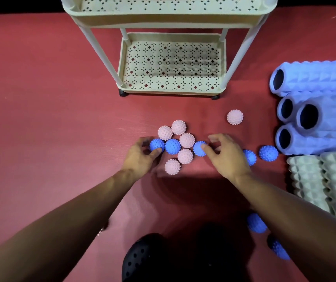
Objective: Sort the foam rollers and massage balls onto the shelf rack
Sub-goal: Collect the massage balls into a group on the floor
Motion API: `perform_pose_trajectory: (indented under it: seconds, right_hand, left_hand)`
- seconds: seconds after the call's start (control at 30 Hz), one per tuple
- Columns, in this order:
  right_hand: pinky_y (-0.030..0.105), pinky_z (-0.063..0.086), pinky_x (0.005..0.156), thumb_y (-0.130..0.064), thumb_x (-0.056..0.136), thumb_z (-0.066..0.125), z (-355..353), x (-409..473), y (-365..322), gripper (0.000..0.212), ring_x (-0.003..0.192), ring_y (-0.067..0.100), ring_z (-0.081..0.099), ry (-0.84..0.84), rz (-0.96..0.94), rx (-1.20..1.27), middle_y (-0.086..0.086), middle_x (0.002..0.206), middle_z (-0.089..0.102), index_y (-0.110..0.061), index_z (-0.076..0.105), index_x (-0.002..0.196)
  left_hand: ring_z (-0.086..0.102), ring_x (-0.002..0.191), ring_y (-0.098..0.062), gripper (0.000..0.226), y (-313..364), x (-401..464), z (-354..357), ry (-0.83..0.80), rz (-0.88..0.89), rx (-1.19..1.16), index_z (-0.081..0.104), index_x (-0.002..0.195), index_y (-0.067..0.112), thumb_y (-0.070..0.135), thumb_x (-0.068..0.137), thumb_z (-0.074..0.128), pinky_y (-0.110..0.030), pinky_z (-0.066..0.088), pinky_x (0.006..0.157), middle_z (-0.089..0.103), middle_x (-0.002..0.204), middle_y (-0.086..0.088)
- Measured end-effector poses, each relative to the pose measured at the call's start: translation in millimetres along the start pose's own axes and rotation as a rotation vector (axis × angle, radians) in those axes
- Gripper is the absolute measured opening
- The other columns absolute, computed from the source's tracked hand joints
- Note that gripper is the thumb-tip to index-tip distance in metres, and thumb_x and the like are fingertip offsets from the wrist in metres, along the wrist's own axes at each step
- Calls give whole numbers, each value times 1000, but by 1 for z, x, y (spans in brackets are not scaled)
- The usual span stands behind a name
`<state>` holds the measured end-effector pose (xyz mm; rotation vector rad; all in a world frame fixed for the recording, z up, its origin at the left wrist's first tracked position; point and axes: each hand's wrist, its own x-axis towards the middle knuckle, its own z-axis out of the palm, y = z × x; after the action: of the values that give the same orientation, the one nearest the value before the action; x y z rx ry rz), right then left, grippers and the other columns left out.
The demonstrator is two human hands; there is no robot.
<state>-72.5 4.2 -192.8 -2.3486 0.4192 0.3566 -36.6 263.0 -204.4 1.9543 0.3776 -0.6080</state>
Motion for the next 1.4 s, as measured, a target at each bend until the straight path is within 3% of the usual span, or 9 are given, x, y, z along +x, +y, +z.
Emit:
perform_pose_trajectory:
  seconds: [0.1, 0.2, 0.4, 0.67, 0.83, 1.0, 1.13, 1.2, 1.4]
  right_hand:
    - [40, 52, 91, -45, 90, 66, -23, -2, 17, 34, 104, 23, 62, 89, -87, -192, -4, 116, 62, -25, 65, 117]
    - [47, 51, 89, -49, 85, 66, -47, -7, 44, 46, 105, 36, 58, 150, -111, -434, 8, 114, 64, -15, 67, 116]
    - [50, 43, 99, -71, 79, 64, -71, -21, 66, 73, 132, 25, 42, -41, 74, -653, -1, 138, 50, -26, 55, 135]
    - [42, 34, 110, -59, 90, 62, -75, -20, 67, 67, 137, 31, 37, -182, 210, -595, 3, 147, 46, -27, 44, 146]
    - [39, 44, 96, -46, 86, 72, -72, -15, 72, 43, 106, 35, 62, 25, 169, -384, 14, 112, 70, -13, 71, 114]
    - [37, 45, 83, -44, 86, 71, -62, 24, 35, 36, 95, 34, 62, 65, 106, -207, 13, 97, 69, -12, 72, 104]
    - [38, 49, 87, -44, 83, 75, -41, 52, -4, 36, 94, 32, 62, 19, 28, -177, 10, 98, 67, -16, 72, 106]
    - [39, 46, 97, -44, 83, 76, -29, 58, -17, 46, 106, 33, 59, -37, -13, -265, 11, 108, 64, -15, 70, 118]
    - [35, 29, 112, -39, 92, 69, -7, 61, -36, 54, 125, 32, 47, -156, -48, -382, 11, 134, 55, -15, 56, 139]
  left_hand:
    - [67, 102, -13, 43, -11, -2, -11, -13, 62, 139, 60, 128, 21, 26, 88, 76, -32, 53, 96, 65, 115, 3]
    - [62, 101, -12, 44, -20, -5, -27, -8, 166, 385, 59, 129, 25, 29, 88, 75, -27, 48, 95, 57, 118, 1]
    - [58, 91, -12, 37, -18, -11, -43, 93, 180, 410, 65, 123, 17, 27, 89, 75, -22, 44, 88, 56, 110, -3]
    - [61, 94, -17, 38, -22, -9, -37, 65, 133, 382, 64, 123, 15, 28, 89, 74, -26, 46, 89, 58, 111, -6]
    - [63, 101, -17, 34, -26, -6, -32, 48, 100, 305, 63, 122, 19, 29, 91, 73, -30, 50, 94, 61, 117, -3]
    - [64, 97, -17, 18, -18, -1, -23, 88, 49, 119, 61, 110, 27, 25, 94, 69, -32, 51, 91, 67, 112, -4]
    - [67, 102, -19, 14, -16, 6, -17, 87, 43, 38, 60, 104, 36, 29, 94, 68, -38, 54, 96, 68, 116, -5]
    - [68, 101, -18, 16, -16, 9, -14, 73, 52, 59, 60, 107, 38, 35, 93, 68, -40, 55, 95, 66, 119, -5]
    - [61, 113, -15, 58, -15, 17, -7, 26, 8, 91, 54, 125, 36, 63, 75, 65, -43, 51, 104, 57, 129, -2]
